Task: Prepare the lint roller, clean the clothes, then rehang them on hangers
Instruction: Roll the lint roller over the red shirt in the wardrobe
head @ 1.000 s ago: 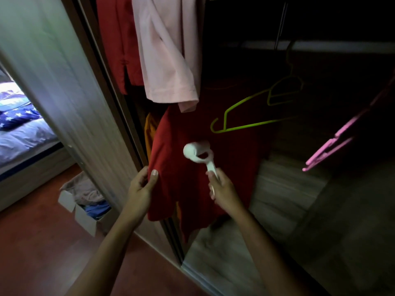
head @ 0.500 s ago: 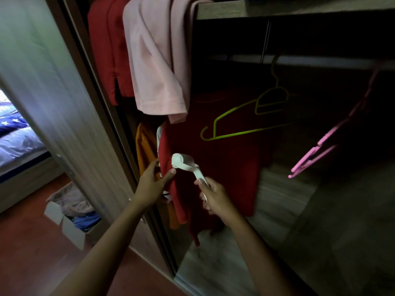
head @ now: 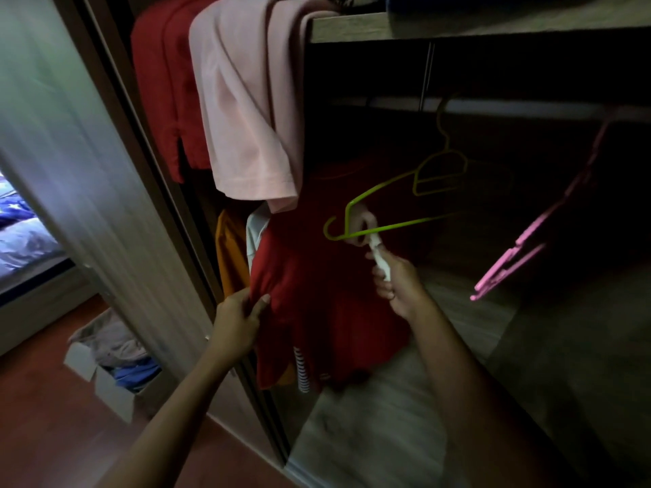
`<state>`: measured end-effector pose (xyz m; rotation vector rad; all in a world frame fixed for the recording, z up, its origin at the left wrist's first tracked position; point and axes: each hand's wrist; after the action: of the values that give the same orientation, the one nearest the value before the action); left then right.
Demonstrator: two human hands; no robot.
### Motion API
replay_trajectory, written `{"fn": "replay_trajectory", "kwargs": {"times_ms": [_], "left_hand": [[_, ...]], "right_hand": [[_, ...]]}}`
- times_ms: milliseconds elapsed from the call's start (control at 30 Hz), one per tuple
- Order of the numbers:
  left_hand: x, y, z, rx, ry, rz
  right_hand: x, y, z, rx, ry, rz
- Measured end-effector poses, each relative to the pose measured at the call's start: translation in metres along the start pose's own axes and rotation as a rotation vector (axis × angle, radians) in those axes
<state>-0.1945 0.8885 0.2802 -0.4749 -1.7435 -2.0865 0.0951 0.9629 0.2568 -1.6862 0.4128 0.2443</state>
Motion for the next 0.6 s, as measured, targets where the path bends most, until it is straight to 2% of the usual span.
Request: {"fn": "replay_trajectory", "kwargs": {"times_ms": [200, 300, 433, 600], "left_hand": [[0.005, 0.001, -0.007, -0.042, 0.039, 0.014], [0.007, 0.001, -0.009, -0.018, 0.04, -0.009], [0.007, 0.002, -0.01, -0.016, 0.033, 0.01], [0.005, 0.001, -0.012, -0.002, 0.035, -0.025]], "right_hand": [[0.012, -0.012, 0.039, 0.036, 0.229, 0.205], [0.01, -0.004, 0.035, 0.039, 0.213, 0.1], [0.01, 0.027, 0.011, 0.008, 0.036, -0.09], [0.012, 0.067, -0.032, -0.196, -0.337, -0.325]]}}
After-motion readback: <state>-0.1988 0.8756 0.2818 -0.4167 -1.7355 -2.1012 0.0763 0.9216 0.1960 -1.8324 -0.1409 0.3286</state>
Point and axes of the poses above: each hand's wrist, its own z-axis towards the middle knuckle, its own x-axis out of the back of the hand, y = z × x
